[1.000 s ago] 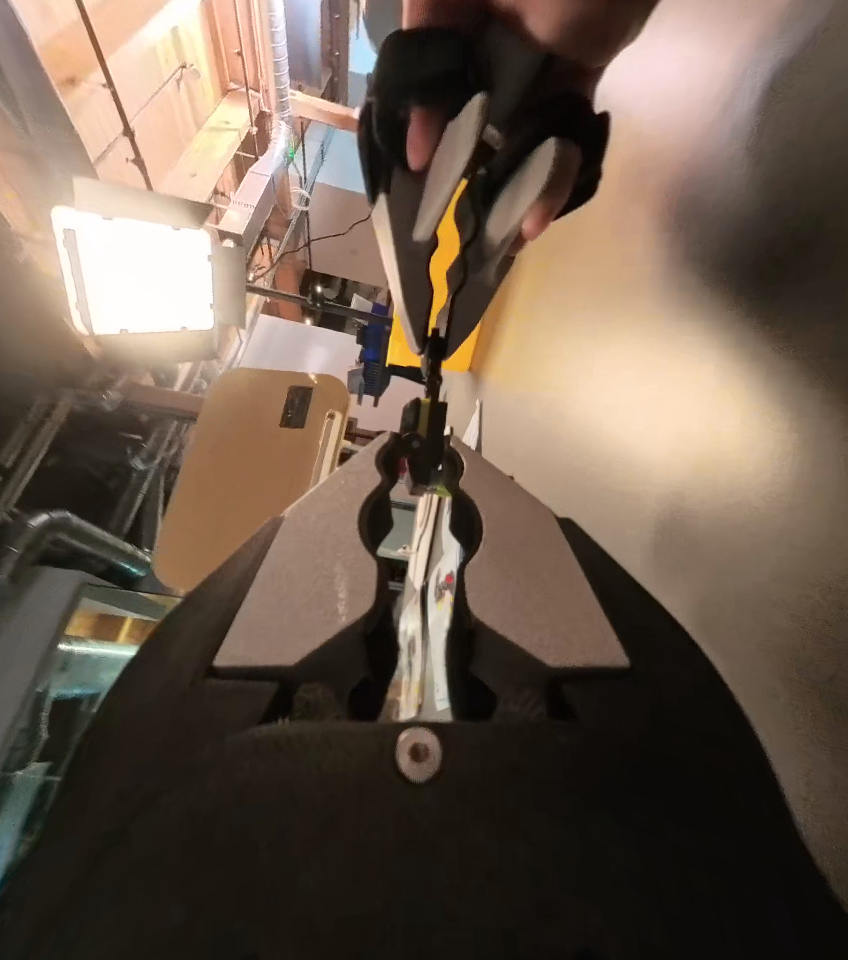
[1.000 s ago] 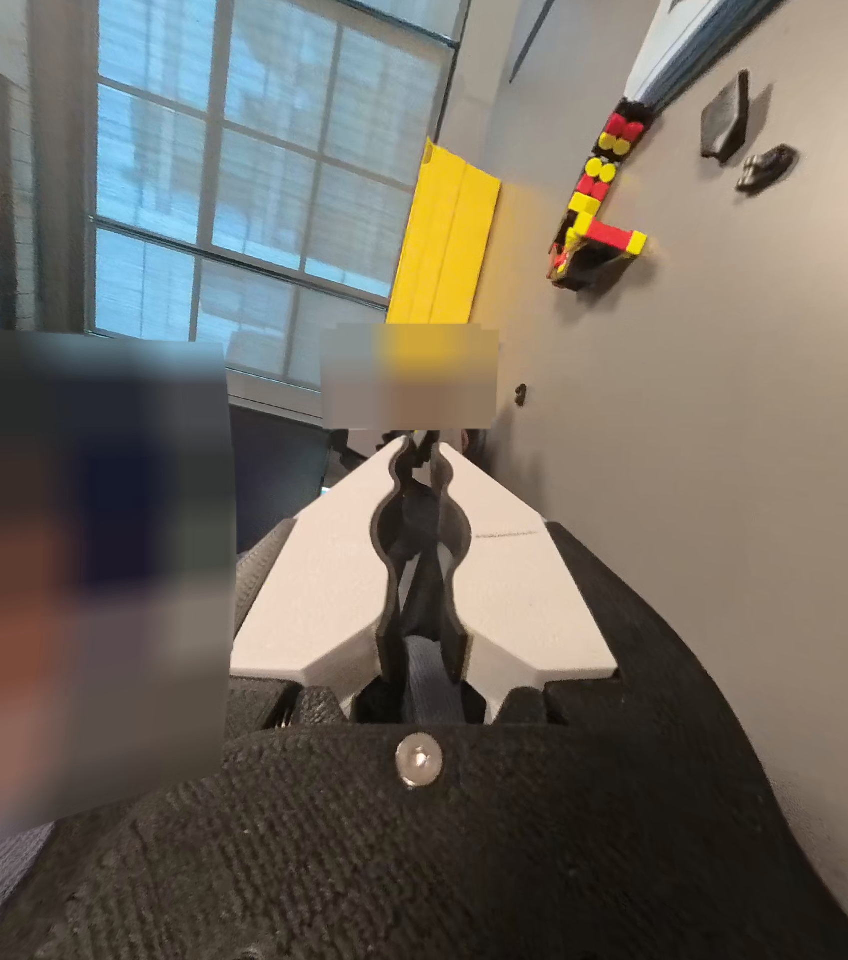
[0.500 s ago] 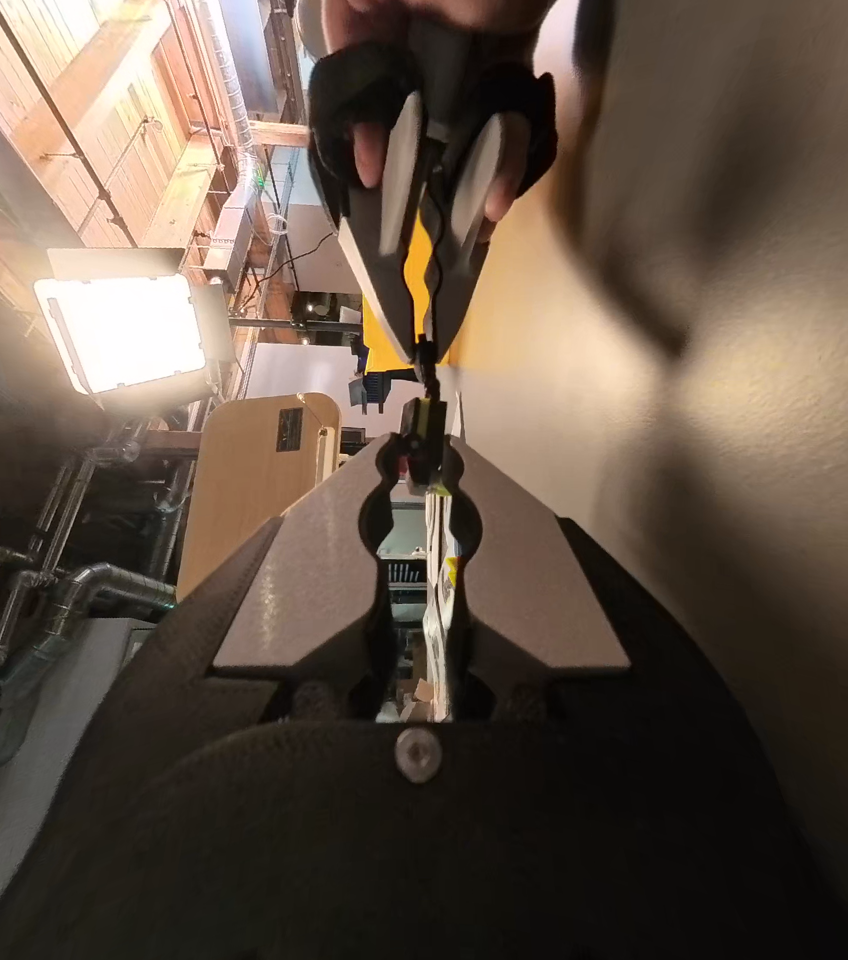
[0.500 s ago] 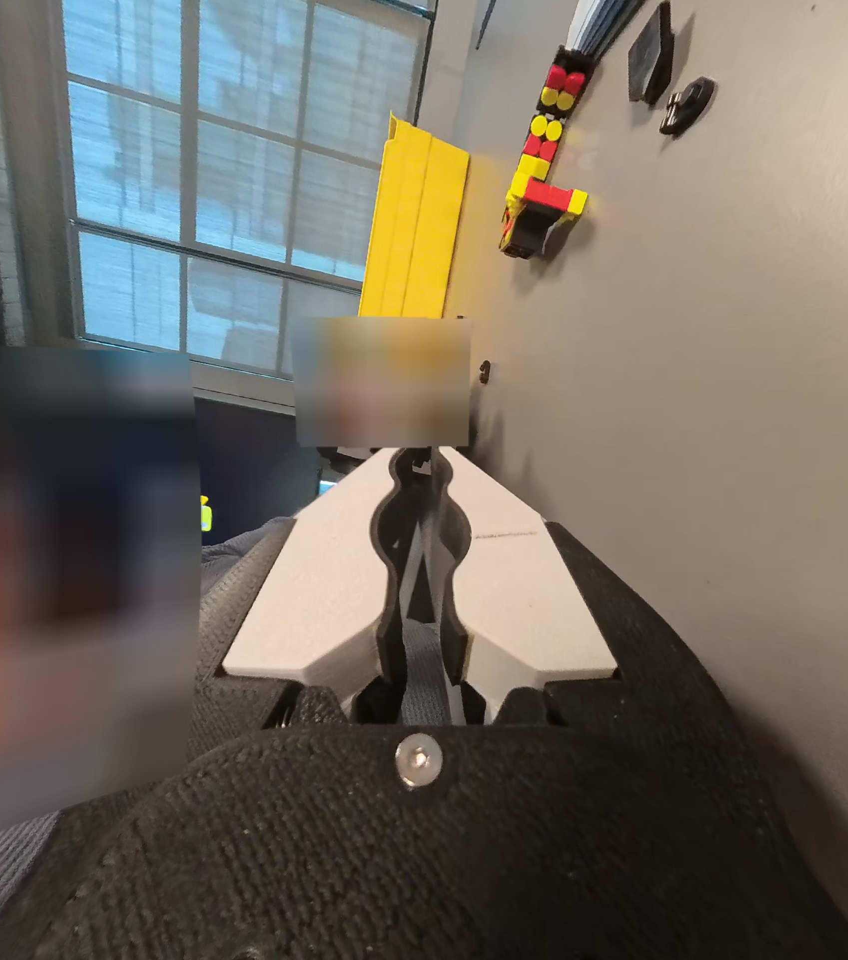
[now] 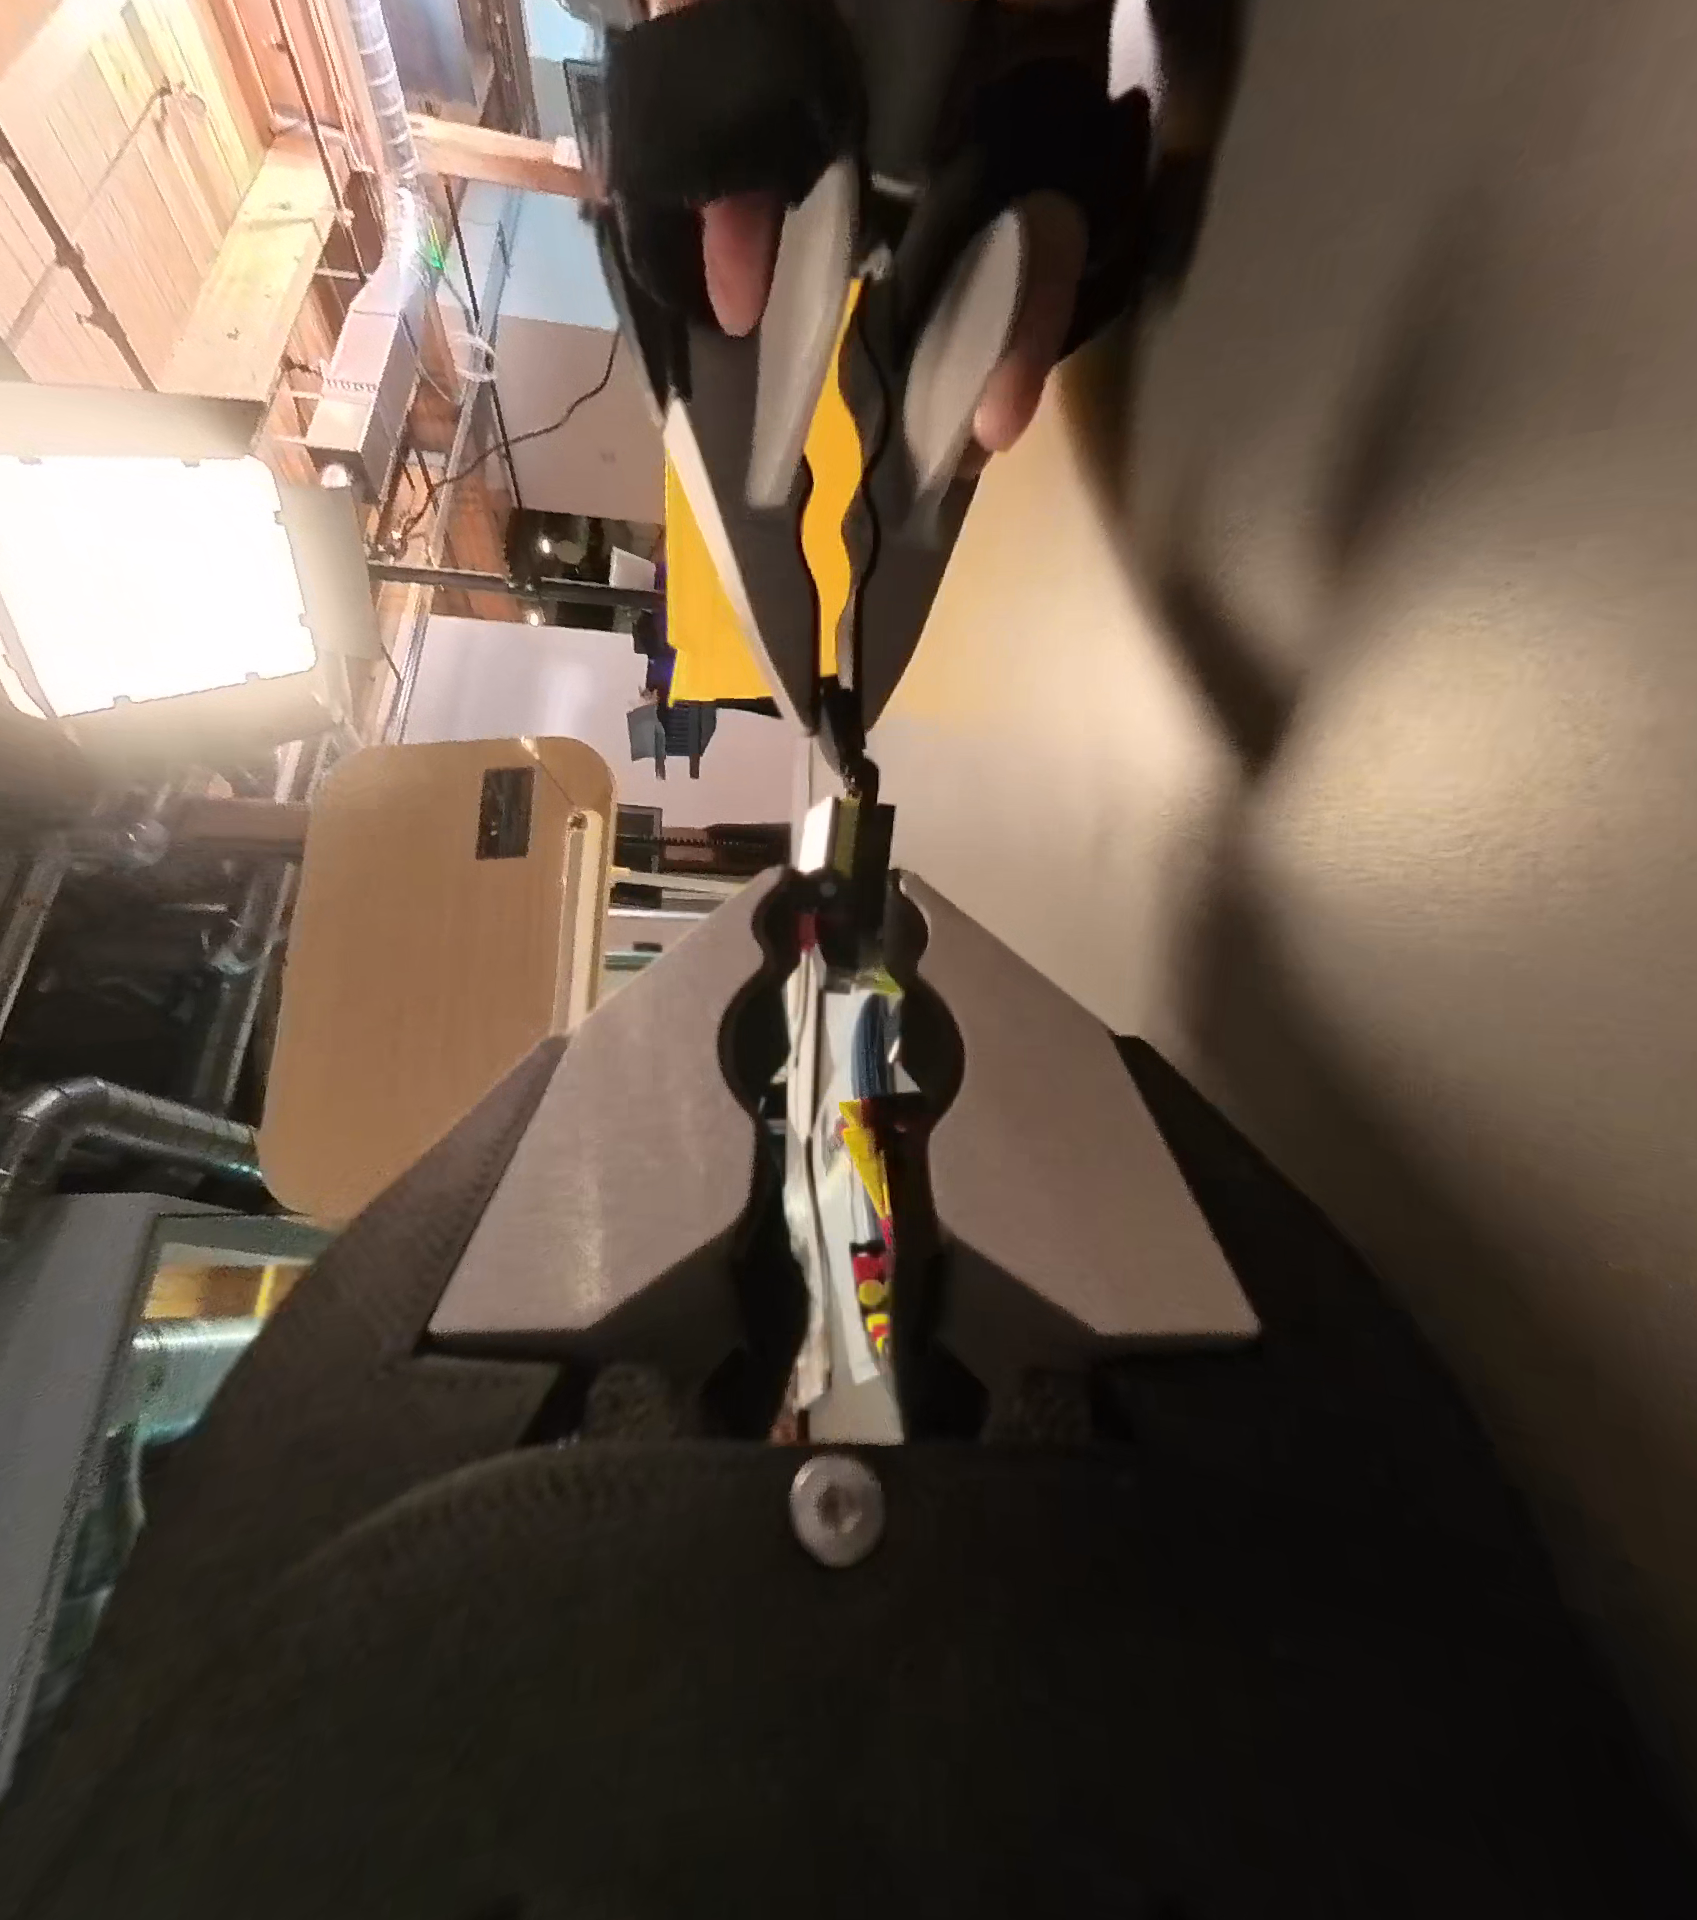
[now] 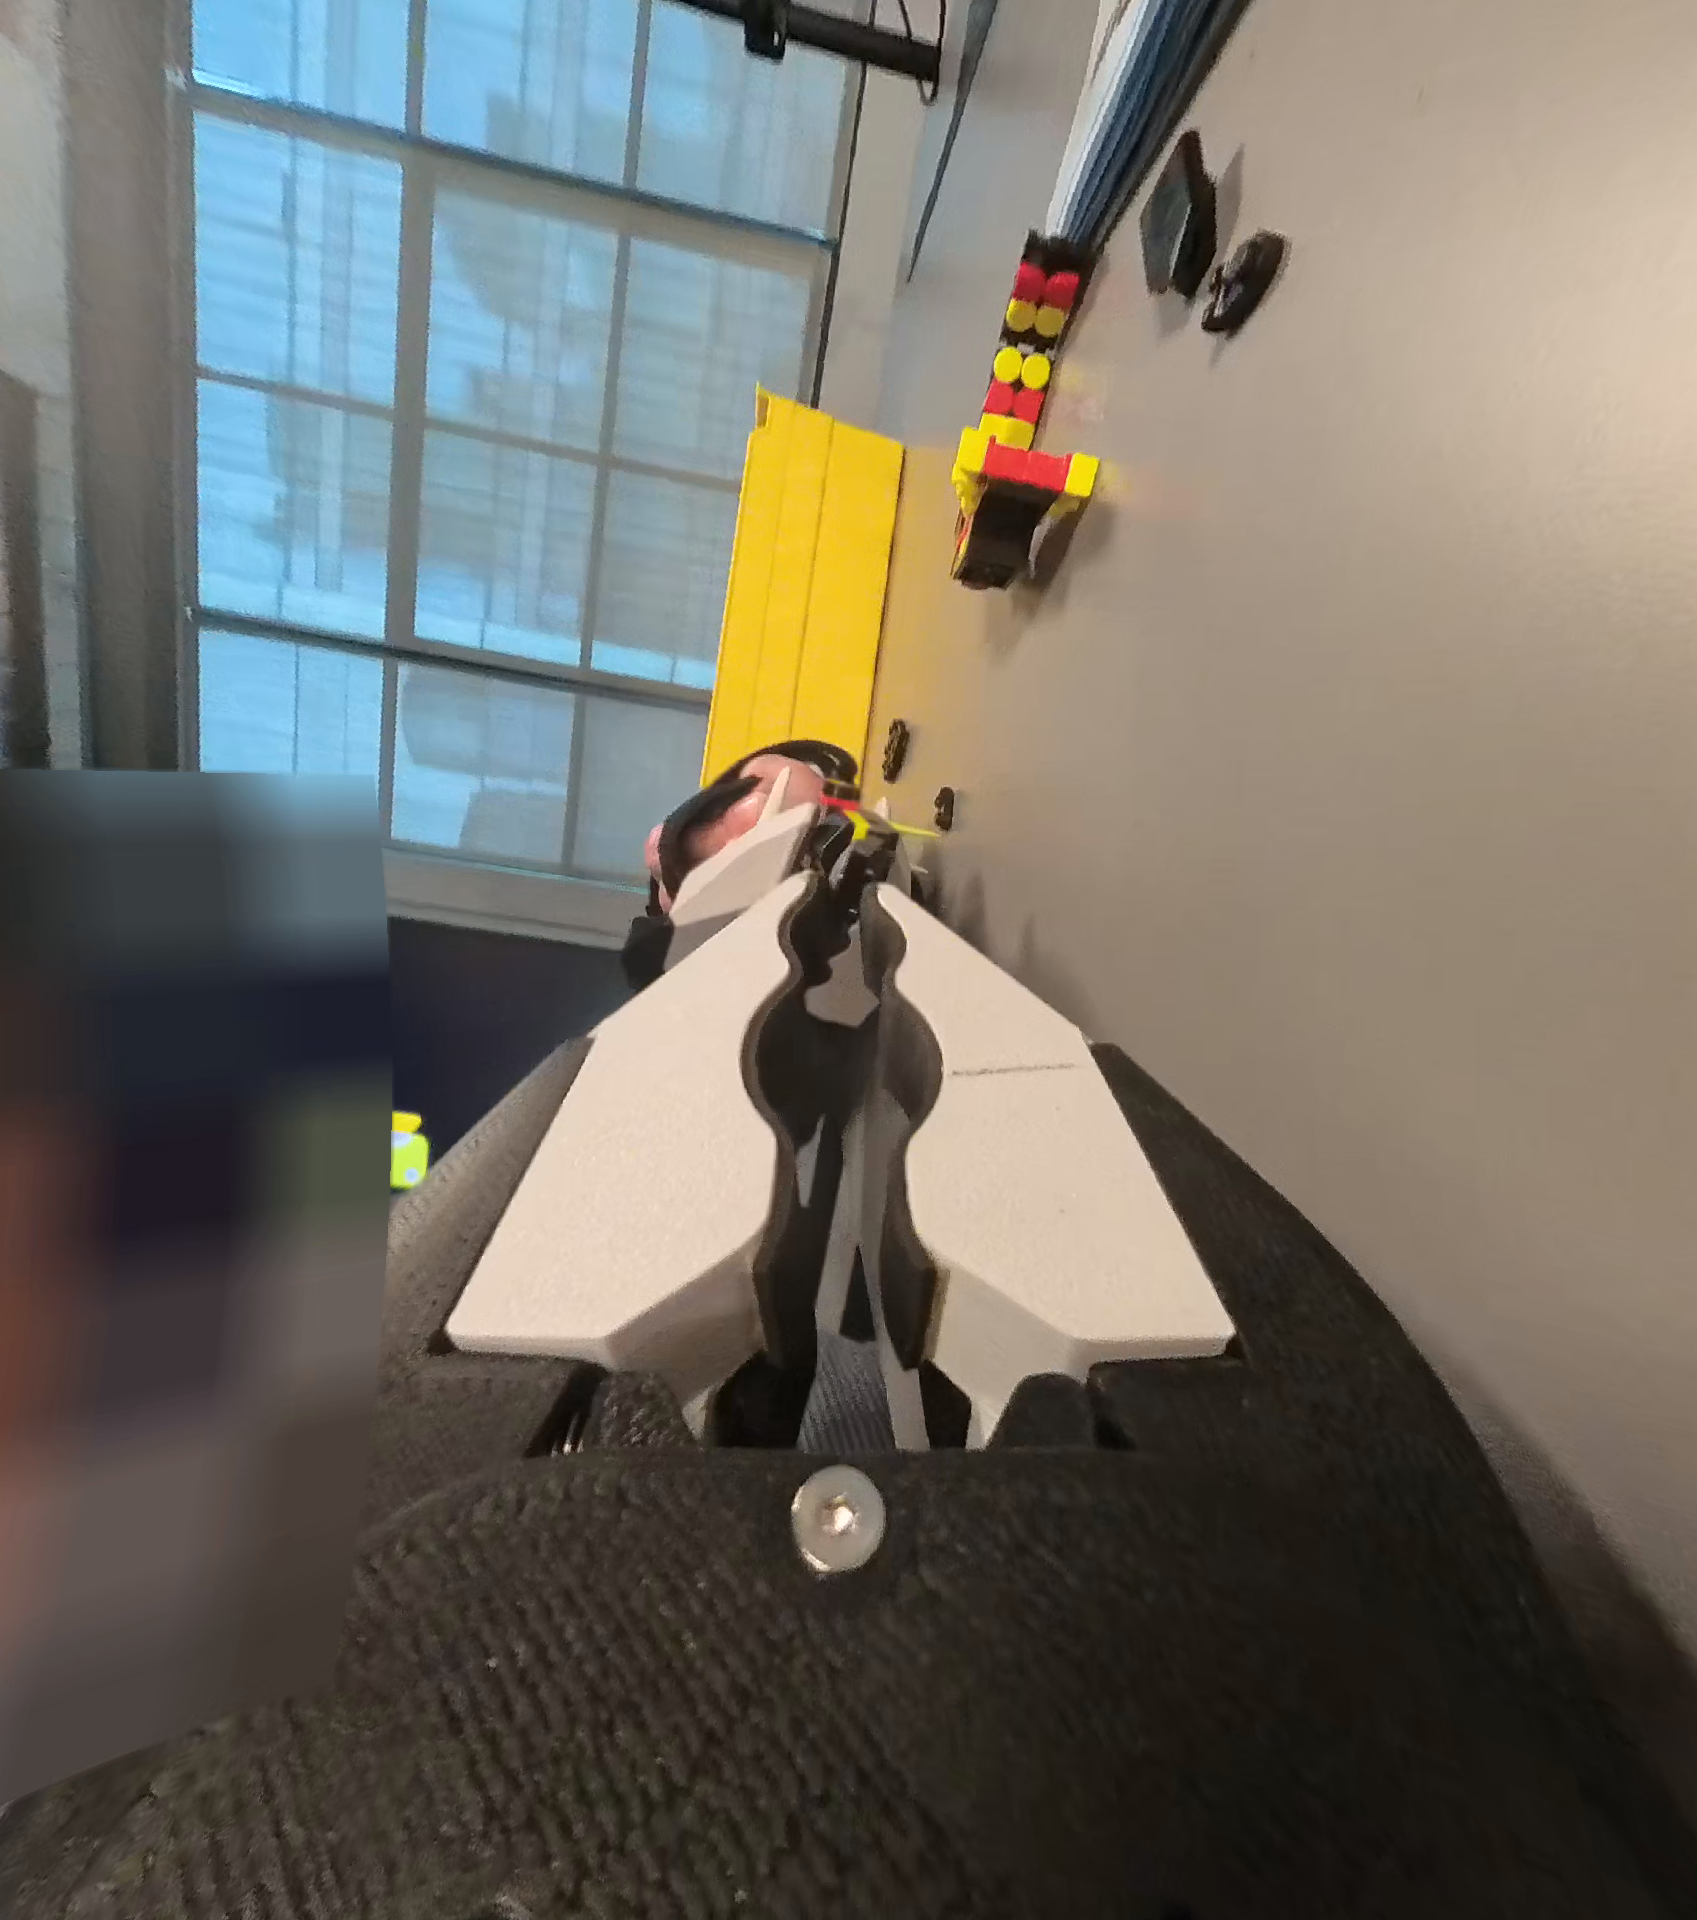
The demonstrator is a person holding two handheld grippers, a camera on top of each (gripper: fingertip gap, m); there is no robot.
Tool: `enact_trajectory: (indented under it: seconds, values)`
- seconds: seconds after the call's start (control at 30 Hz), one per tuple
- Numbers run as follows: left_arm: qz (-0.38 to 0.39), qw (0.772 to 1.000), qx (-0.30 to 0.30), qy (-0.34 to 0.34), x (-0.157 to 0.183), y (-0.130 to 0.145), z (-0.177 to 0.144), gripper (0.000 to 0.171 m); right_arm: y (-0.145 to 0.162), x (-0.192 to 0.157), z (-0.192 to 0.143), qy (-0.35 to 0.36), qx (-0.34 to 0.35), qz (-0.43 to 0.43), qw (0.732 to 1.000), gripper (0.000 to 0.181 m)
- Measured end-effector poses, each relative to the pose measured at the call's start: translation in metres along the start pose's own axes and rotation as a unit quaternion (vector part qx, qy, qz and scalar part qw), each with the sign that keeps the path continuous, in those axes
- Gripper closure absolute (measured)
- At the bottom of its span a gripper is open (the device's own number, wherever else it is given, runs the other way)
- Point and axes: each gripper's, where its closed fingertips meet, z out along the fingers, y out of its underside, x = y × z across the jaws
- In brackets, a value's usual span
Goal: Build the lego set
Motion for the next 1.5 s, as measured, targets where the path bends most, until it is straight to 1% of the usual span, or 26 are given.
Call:
enact_trajectory:
  seconds: [0.03,0.23,0.5,0.7,0.83,1.0,1.13,1.2,1.3,1.43,1.5]
  values:
    - [-0.006,1.000,-0.003,0.000,0.000,0.001,0.000,0.159,-0.001,0.000,0.000,0.000,0.009,0.001,1.000,0.177]
    - [-0.021,1.000,-0.019,-0.007,-0.003,0.004,0.000,0.159,-0.003,-0.002,0.003,-0.013,0.036,0.020,0.999,0.176]
    - [-0.005,0.999,-0.029,-0.013,-0.002,0.005,0.000,0.159,-0.005,-0.001,0.004,-0.010,0.056,0.032,0.998,0.176]
    - [-0.010,0.999,-0.040,-0.016,-0.003,0.007,0.000,0.160,-0.007,0.000,0.005,-0.012,0.078,0.043,0.996,0.176]
    - [-0.019,0.998,-0.047,-0.026,-0.007,0.010,0.000,0.160,-0.008,-0.004,0.007,-0.030,0.089,0.063,0.994,0.176]
    - [-0.031,0.997,-0.060,-0.024,-0.008,0.013,0.001,0.160,-0.012,-0.002,0.007,-0.012,0.140,0.041,0.989,0.176]
    - [-0.035,0.997,-0.062,-0.026,-0.009,0.014,0.001,0.160,-0.013,-0.003,0.009,-0.002,0.167,0.027,0.986,0.176]
    - [-0.037,0.997,-0.060,-0.029,-0.010,0.014,0.001,0.160,-0.013,-0.004,0.010,-0.012,0.168,0.036,0.985,0.176]
    - [-0.026,0.998,-0.061,-0.024,-0.008,0.014,0.001,0.161,-0.013,-0.001,0.010,0.004,0.167,0.031,0.985,0.176]
    - [-0.028,0.997,-0.058,-0.029,-0.010,0.015,0.001,0.160,-0.011,-0.003,0.011,-0.019,0.149,0.062,0.987,0.175]
    - [-0.032,0.998,-0.056,-0.026,-0.009,0.014,0.001,0.160,-0.011,-0.002,0.011,-0.017,0.148,0.060,0.987,0.176]
